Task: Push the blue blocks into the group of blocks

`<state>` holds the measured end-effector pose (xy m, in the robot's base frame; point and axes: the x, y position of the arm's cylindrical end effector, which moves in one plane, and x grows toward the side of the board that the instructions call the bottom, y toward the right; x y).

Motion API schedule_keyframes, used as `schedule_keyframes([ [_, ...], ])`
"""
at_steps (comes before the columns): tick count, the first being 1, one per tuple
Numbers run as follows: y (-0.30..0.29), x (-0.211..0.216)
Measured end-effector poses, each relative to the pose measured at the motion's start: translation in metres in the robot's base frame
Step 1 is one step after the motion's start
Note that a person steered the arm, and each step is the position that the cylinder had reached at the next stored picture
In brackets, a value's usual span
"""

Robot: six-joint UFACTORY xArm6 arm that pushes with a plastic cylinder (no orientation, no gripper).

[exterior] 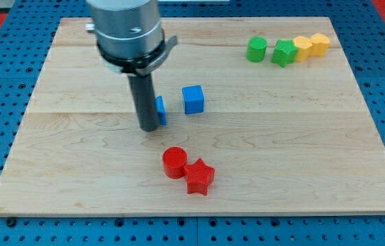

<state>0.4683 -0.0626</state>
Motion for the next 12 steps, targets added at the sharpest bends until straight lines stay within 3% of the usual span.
schedule_keyframes([
  [2,0.065,-0.058],
  [3,0.069,-0.062],
  [6,0.026,-0.005],
  [8,-0.015,-0.036],
  [9,-0.002,-0.053],
  [12,0.117,-0.068],
])
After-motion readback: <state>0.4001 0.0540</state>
